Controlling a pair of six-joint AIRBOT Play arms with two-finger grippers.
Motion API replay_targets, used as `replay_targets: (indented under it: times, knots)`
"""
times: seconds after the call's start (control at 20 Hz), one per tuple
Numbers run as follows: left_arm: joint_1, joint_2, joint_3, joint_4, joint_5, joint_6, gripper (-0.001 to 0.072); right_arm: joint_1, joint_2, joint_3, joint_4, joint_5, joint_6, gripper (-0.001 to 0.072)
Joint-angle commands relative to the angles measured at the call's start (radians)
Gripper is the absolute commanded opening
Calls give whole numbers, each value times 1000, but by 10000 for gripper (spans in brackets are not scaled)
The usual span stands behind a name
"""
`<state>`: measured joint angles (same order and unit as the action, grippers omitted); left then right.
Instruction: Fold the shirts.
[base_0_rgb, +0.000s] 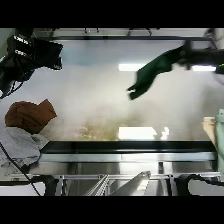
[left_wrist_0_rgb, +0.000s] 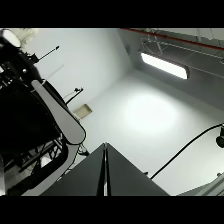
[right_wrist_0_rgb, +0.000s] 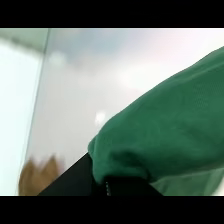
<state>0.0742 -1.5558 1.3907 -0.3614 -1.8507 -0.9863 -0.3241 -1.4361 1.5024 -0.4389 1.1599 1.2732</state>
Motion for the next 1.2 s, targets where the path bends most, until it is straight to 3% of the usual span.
replay_targets:
  times: [0.0,0.2,0.35,0.45,0.6,0.65,1.0,1.15]
  knots:
    - [1,0,0,1,-5,0,22,-309,91,140,-121,122,183,13]
    - [1,0,0,1,-5,0,23,-561,80,215,-130,269,240,13]
    - [-1,0,0,1,-5,0,22,-721,87,219,-223,472,326,12]
    - [-2,0,0,2,-5,3,23,-803,123,218,-466,603,364,13]
    - [-4,0,0,3,-5,27,22,-837,223,183,-1001,643,463,13]
    - [-5,0,0,3,-5,31,23,-837,240,156,-1056,634,471,13]
    - [-24,0,0,3,-5,47,22,-848,251,-50,-1043,594,469,13]
    - [-24,0,0,3,-5,47,22,-845,244,-50,-868,504,435,13]
